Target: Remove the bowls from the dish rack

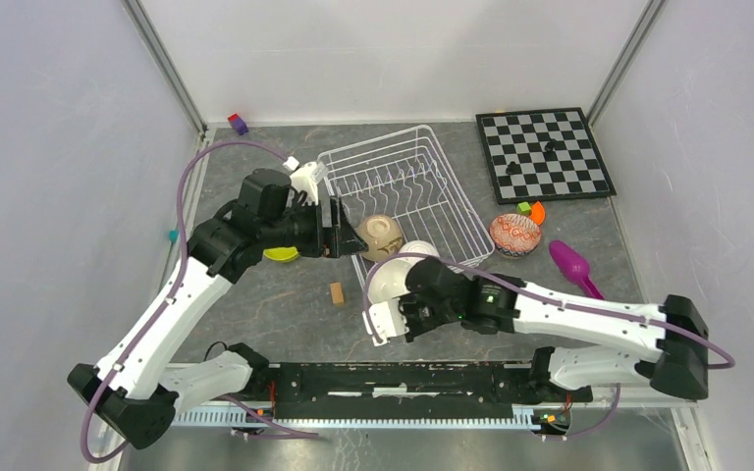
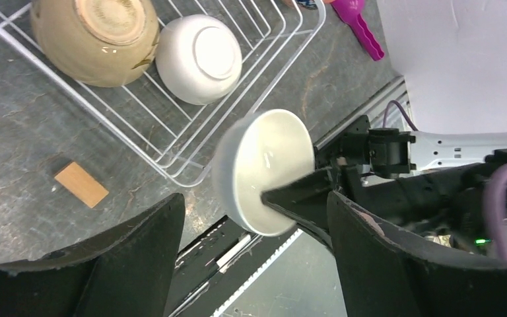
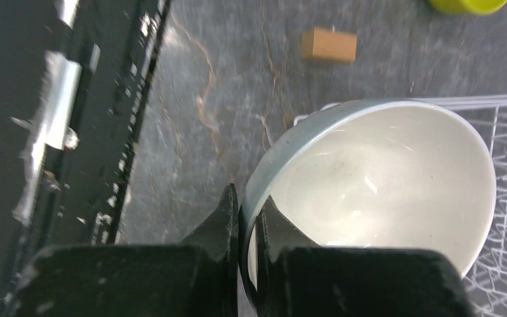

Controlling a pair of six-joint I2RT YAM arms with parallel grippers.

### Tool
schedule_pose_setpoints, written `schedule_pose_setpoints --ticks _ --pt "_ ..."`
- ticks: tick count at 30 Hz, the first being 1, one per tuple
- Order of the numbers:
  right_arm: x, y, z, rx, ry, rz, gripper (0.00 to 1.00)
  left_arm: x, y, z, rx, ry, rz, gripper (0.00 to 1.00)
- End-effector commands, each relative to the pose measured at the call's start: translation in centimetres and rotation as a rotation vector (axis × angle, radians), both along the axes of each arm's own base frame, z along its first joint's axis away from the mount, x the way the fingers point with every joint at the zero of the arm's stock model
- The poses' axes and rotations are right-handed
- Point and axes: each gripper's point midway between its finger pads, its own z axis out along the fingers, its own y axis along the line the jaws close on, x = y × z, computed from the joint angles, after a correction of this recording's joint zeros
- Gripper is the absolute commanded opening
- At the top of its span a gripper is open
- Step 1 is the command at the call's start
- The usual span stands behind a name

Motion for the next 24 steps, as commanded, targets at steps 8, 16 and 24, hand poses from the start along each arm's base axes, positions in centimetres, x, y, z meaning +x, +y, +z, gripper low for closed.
schedule_pose_setpoints --ticks 8,16,24 --pt "3.1 1.3 1.9 -0.074 -0.219 -0.023 0.00 0.9 -1.7 -1.7 0.073 -0.045 -0.061 0.73" --pt "2.9 2.5 3.7 -0.029 -0.205 -0.010 0.00 1.1 -2.7 -3.0 0.223 -0.126 -0.044 0.65" --pt "3.1 2.9 4.4 -0.021 -0.206 -0.023 0.00 1.8 -2.5 -4.5 0.367 -0.153 -0.016 0.52"
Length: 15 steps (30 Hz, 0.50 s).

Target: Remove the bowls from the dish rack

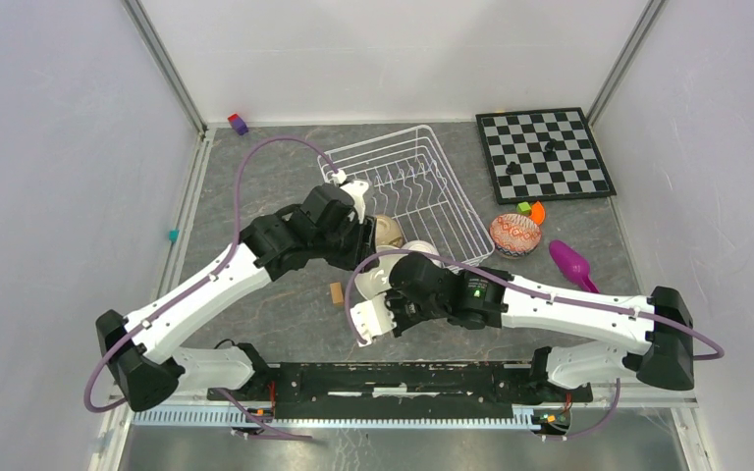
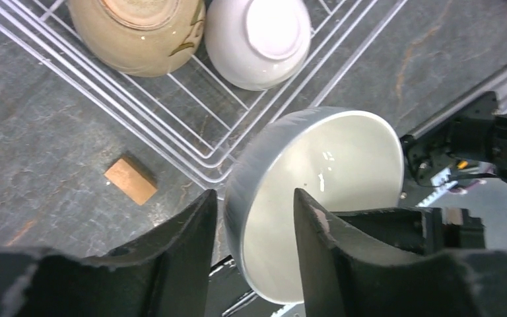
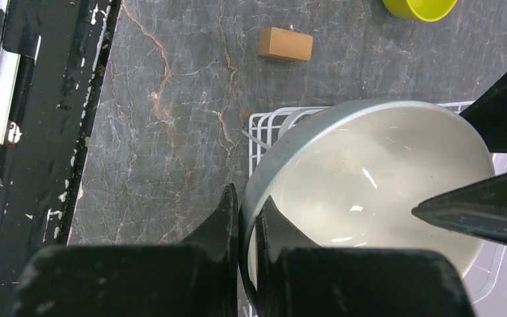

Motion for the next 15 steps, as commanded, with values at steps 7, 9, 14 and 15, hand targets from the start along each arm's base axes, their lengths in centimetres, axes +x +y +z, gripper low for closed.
schedule_pose_setpoints --ticks 7,9,14,15 --pt "1.0 1.9 4.5 0.142 -0.073 -0.013 0.15 2.2 1.5 1.0 0.131 -0.168 0.068 0.13" --pt "1.2 1.9 4.8 0.157 -0.084 -0.023 0.28 2.3 1.9 1.1 0.142 -0.184 0.090 0.02" --pt "2.1 1.5 6.2 0.229 -0.139 -0.073 0.57 3.1 3.8 2.2 0.135 -0.246 0.205 0.02" --pt "2.4 1.4 6.6 0.253 -0.155 -0.090 0.61 3.3 4.2 2.3 0.138 -0.259 0.226 0.02"
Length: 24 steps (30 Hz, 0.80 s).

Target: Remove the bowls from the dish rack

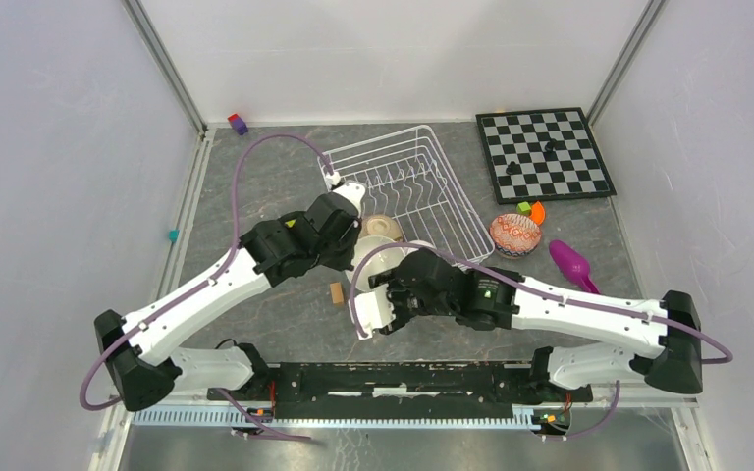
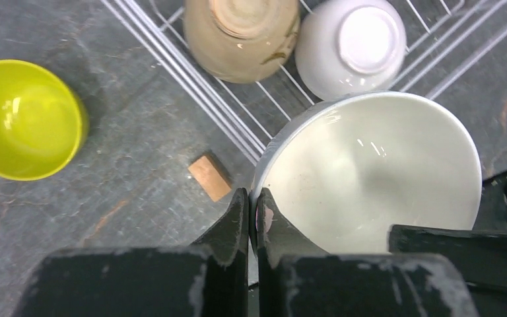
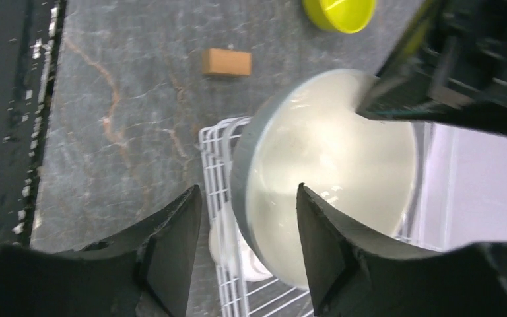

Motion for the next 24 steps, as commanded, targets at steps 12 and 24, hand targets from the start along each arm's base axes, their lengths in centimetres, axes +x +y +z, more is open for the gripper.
schedule_pose_setpoints --ticks 12,24 --pt "3.9 -4.2 9.6 0.531 -0.271 -0.309 0.87 3.9 10.3 3.4 -0.067 -0.238 0.558 0.02" --pt "3.4 -5.1 8.1 0.577 -0.215 -0.334 0.88 5.1 21.5 0.6 -0.124 -0.194 1.128 0.02"
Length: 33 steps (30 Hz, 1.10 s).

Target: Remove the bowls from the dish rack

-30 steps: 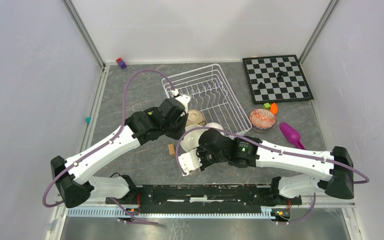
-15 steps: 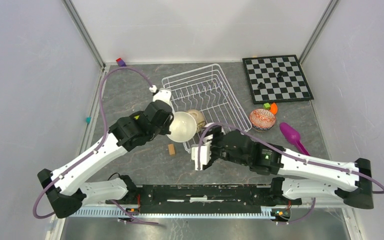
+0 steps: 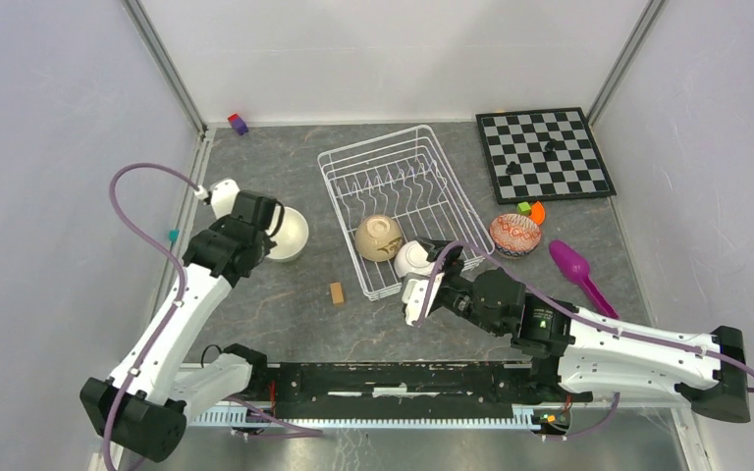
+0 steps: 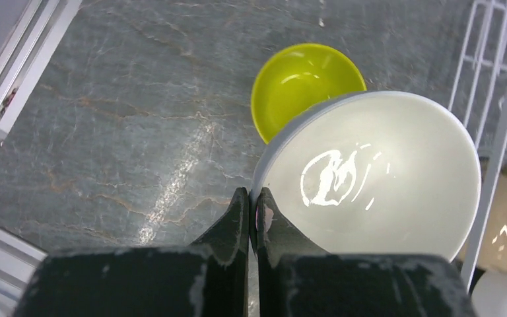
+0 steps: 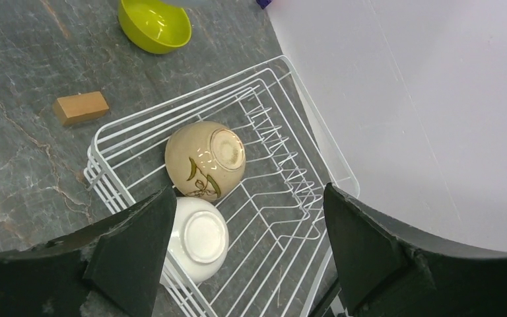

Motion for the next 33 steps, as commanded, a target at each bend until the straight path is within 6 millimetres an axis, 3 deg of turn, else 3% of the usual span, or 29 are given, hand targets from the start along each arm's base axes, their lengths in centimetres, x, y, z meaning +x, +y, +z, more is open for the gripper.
schedule_pose_setpoints --ticks 1,11,18,26,33 --pt "-0.2 0.2 0.7 0.101 0.043 -0.011 0.87 2.2 2.2 2.2 -0.127 -0.159 0.228 0.02" --pt "-2.5 -0.3 -0.1 0.197 0.128 0.080 0.87 4.1 9.3 3.9 -0.227 -0.296 0.642 0.02" --pt "-3.1 -1.0 0.2 0.224 0.120 0.104 0.87 4.1 13.5 2.3 -0.242 -0.275 0.874 0.02" --pt "-4.0 -0.9 0.6 0.216 0.099 0.169 0.86 4.2 13.6 -4.2 -0.419 -0.131 0.996 0.02" --pt "-4.7 -0.5 0.4 0.211 0.101 0.215 0.86 3.6 12.4 -7.9 -0.477 -0.036 1.042 0.02"
